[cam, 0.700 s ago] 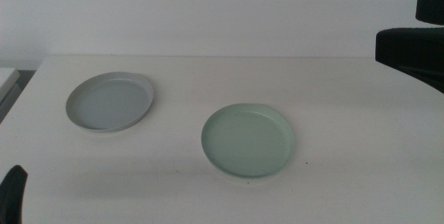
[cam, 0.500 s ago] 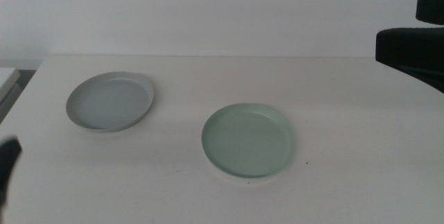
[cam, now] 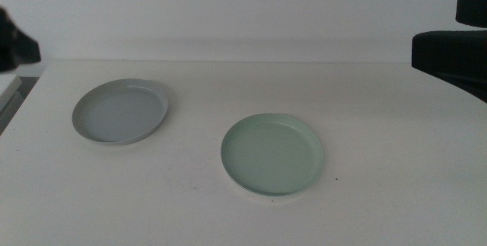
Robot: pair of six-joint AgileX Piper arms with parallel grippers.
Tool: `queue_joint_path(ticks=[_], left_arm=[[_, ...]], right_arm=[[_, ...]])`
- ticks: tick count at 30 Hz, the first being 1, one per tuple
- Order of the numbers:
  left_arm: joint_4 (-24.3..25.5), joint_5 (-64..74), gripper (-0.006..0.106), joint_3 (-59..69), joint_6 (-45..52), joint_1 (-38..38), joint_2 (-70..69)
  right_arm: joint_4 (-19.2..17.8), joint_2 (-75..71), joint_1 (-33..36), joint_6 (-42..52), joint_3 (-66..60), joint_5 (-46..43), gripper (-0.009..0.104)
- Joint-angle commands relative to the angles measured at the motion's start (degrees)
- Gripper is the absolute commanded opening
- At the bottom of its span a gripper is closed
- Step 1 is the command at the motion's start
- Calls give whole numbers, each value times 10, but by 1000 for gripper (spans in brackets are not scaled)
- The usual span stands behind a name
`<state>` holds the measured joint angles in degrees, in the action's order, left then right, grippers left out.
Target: Stack the three bowls on top of each other.
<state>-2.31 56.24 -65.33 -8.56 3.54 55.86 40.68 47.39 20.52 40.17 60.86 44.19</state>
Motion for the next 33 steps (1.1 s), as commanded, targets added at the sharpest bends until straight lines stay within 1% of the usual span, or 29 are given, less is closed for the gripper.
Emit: queue_joint_path(ticks=[1, 5, 12, 14, 16, 17, 18, 20, 22, 23, 27, 30, 33], left_arm=[[28, 10, 94, -34, -39, -1, 56], [86, 43, 94, -106, -39, -1, 166], [145, 37, 94, -181, -39, -1, 309], [147, 15, 94, -191, -37, -14, 350], [131, -1, 94, -206, -33, -39, 392], [114, -3, 94, -218, -28, -55, 416], [91, -2, 94, -232, -15, -68, 435], [27, 9, 94, -266, 32, -100, 487], [-23, 16, 94, -295, 74, -116, 526], [-39, 17, 94, -309, 86, -121, 545], [-50, -6, 94, -346, 114, -124, 605], [-54, -40, 94, -358, 116, -124, 643], [-69, -57, 94, -360, 118, -124, 669]], right_arm=[[2, -3, 0, 1, -4, -5, 86], [2, -2, 0, 1, -4, -5, 86], [2, -2, 0, 1, -4, -5, 86], [2, -2, 0, 1, -4, -5, 86], [2, -2, 0, 1, -4, -5, 86], [2, -2, 0, 1, -4, -5, 86], [2, -2, 0, 1, -4, -5, 86], [2, -2, 0, 1, -4, -5, 86], [2, -2, 0, 1, -4, -5, 86], [2, -2, 0, 1, -4, -5, 86], [2, -2, 0, 1, -4, -5, 86], [2, -2, 0, 1, -4, -5, 86], [2, -2, 0, 1, -4, -5, 86]])
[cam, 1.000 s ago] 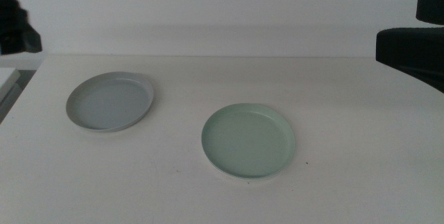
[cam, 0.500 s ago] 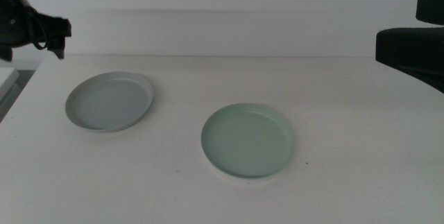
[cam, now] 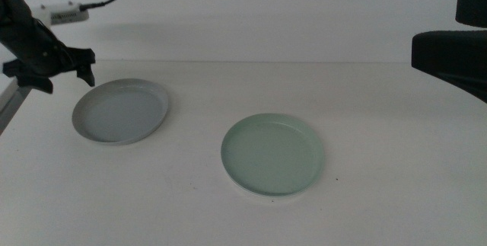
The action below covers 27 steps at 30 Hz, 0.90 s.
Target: Stack the three bowls on top of each other.
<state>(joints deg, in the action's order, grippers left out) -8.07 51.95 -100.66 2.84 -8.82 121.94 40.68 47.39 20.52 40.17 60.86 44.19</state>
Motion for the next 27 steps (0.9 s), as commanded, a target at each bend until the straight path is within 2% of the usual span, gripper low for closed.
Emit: queue_joint_path(ticks=[1, 9, 12, 15, 18, 21, 24, 27], left_arm=[[-12, -16, 94, -7, 4, -1, 16], [-10, -4, 93, -7, 4, -1, 70], [-10, -2, 85, -7, 4, -1, 79], [-9, -3, 72, -7, 2, -1, 80], [-9, -10, 52, -7, -7, -1, 80], [-9, -11, 25, -7, -45, -1, 80], [-15, 1, -2, -7, -34, -1, 80], [-20, 11, -2, -7, -13, -1, 71]], right_arm=[[2, -2, 0, 1, -4, -5, 86], [2, -2, 0, 1, -4, -5, 86], [2, -2, 0, 1, -4, -5, 86], [2, -2, 0, 1, -4, -5, 86], [2, -2, 0, 1, -4, -5, 86], [2, -2, 0, 1, -4, -5, 86], [2, -2, 0, 1, -4, -5, 86], [2, -2, 0, 1, -4, -5, 86]])
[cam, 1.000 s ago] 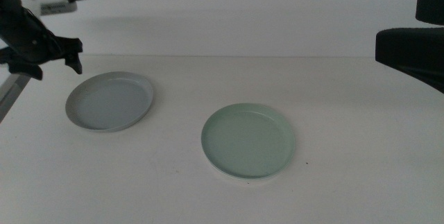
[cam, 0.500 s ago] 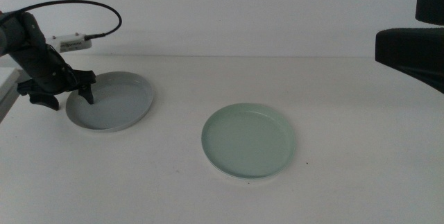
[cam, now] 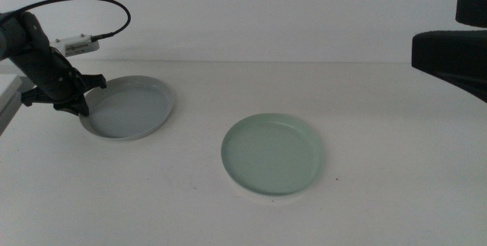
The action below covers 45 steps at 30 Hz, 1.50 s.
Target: Stack the three bowls on top of each other.
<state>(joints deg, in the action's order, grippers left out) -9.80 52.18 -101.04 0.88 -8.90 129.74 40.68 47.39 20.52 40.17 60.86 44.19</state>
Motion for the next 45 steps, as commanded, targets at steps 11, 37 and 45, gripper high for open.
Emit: queue_joint_path(ticks=[11, 37, 45], left_arm=[[-53, 47, -2, 35, 41, 40, -194], [-80, 6, -2, 91, 32, 301, -163], [-89, -8, -2, 91, 32, 301, -132]], right_arm=[[2, -2, 0, 1, -4, -5, 86], [2, -2, 0, 1, -4, -5, 86], [2, -2, 0, 1, -4, -5, 86]])
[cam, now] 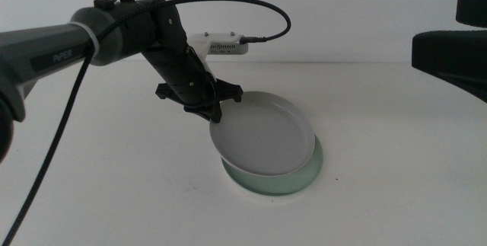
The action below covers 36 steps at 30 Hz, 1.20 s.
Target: Stack the three bowls on top of each other.
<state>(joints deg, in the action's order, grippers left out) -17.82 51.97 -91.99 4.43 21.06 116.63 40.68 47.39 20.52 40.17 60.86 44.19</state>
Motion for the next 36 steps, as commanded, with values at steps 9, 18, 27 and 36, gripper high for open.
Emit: queue_joint_path(ticks=[9, 18, 27, 36], left_arm=[[-4, -1, -2, 0, 2, 7, 13], [-11, -13, -2, -2, 0, 13, 21], [-25, -12, 36, -2, 3, 13, 21], [-4, 33, 94, -47, 0, 11, -12]], right_arm=[[2, -2, 0, 1, -4, -5, 86], [2, -2, 0, 1, -4, -5, 86], [2, -2, 0, 1, -4, -5, 86], [2, -2, 0, 1, -4, -5, 86]])
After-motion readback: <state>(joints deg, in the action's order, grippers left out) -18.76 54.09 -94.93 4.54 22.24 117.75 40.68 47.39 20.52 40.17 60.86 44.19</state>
